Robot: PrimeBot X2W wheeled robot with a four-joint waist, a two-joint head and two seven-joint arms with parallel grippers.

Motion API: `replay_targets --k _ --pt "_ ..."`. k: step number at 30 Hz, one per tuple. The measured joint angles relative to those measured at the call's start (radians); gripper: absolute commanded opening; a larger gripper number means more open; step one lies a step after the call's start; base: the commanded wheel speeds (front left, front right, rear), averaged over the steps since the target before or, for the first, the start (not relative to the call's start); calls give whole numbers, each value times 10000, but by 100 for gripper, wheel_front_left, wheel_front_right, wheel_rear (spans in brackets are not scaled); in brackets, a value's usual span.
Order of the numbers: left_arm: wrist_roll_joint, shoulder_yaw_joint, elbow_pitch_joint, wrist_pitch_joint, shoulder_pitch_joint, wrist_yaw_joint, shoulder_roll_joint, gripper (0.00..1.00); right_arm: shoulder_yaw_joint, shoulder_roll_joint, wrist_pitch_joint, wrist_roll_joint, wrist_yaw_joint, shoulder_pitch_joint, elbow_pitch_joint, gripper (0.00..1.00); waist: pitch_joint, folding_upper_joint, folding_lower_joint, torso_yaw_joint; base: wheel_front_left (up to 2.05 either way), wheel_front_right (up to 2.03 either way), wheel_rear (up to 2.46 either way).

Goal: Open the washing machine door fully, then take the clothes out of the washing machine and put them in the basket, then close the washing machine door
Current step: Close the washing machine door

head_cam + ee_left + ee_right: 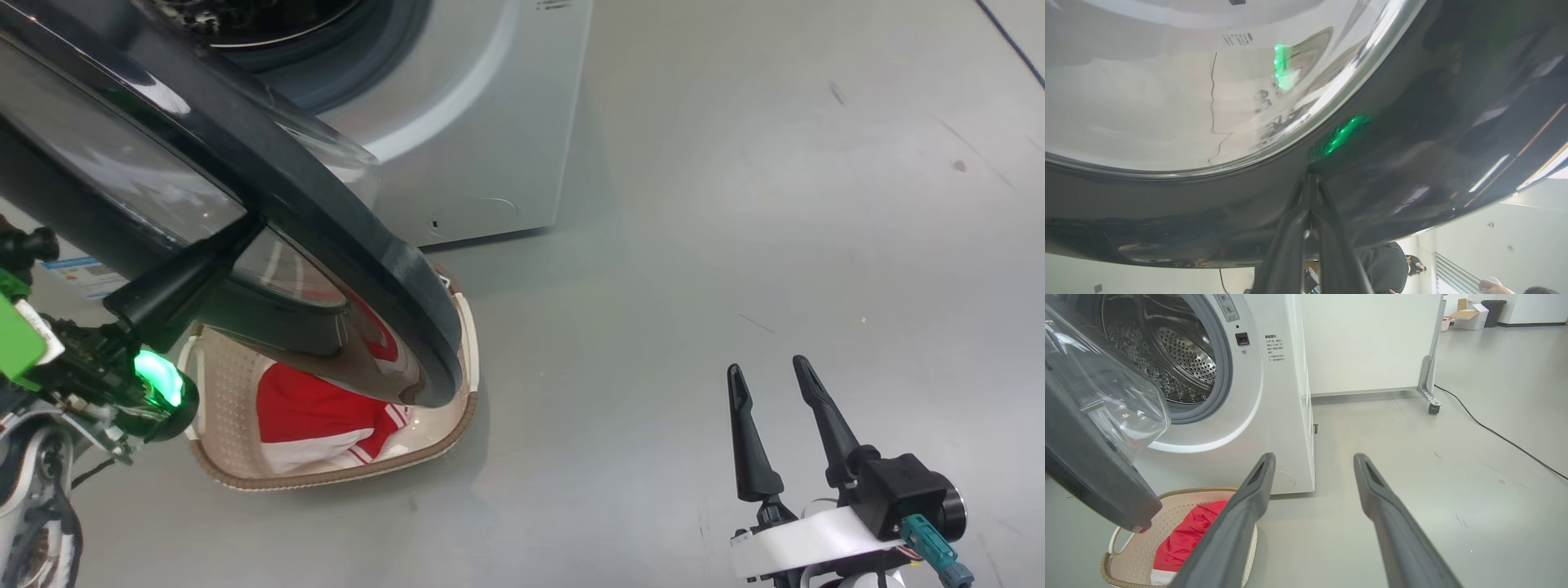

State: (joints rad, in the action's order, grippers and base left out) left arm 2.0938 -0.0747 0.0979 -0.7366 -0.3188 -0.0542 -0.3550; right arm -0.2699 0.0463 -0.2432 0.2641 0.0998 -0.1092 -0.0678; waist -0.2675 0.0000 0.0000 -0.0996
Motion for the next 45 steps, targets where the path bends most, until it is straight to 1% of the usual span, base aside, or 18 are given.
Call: replay_targets --k 2,3,8,13,18,19,24,29,33,36,42,45 --pt "-6 150 -88 148 -160 -50 -8 0 -54 -6 0 19 8 19 23 100 -79 0 0 -288 0 0 0" --pt "-8 307 -163 316 -308 -117 -25 0 -134 -15 0 102 8 78 52 100 -162 0 0 -576 0 0 0" --pt "-10 602 -267 627 -686 -261 -134 0 -357 -21 -2 299 8 310 123 100 -374 0 0 -1297 0 0 0" --pt "-17 694 -391 895 -1200 -412 -182 0 -476 -25 -12 593 10 431 136 100 -618 1 0 -1967 0 0 0" --pt "-21 834 -665 1235 -1912 -470 -190 0 -614 -27 -13 855 21 585 127 100 -933 0 0 -2467 0 0 0" --pt "-25 884 -731 1310 -2034 -495 -205 0 -642 -29 -13 918 79 666 104 100 -1000 0 0 -2553 0 0 0" --pt "-100 1037 -1085 1590 -2566 -546 -337 0 -713 -36 -15 1055 86 971 48 100 -1270 0 0 -2951 0 0 0" --pt "-217 1057 -1478 1873 -3084 -550 -368 0 -727 -44 -17 1137 144 1036 38 100 -1436 0 0 -3252 0 0 0" --pt "-322 1007 -1749 1983 -3520 -552 -368 0 -717 -46 -88 1139 163 1043 38 100 -1499 0 0 -3366 0 0 0" --pt "-543 961 -1900 2059 -3777 -554 -370 0 -717 -48 -88 1139 165 1058 38 100 -1506 0 0 -3399 0 0 0" --pt "-616 901 -2188 2100 -3980 -556 -353 0 -671 -52 -88 1139 176 1095 40 100 -1472 0 0 -3391 0 0 0" --pt "-608 755 -2313 2050 -3981 -546 -184 0 -514 -54 -88 1137 186 1096 40 100 -1430 1 0 -3296 0 0 0"
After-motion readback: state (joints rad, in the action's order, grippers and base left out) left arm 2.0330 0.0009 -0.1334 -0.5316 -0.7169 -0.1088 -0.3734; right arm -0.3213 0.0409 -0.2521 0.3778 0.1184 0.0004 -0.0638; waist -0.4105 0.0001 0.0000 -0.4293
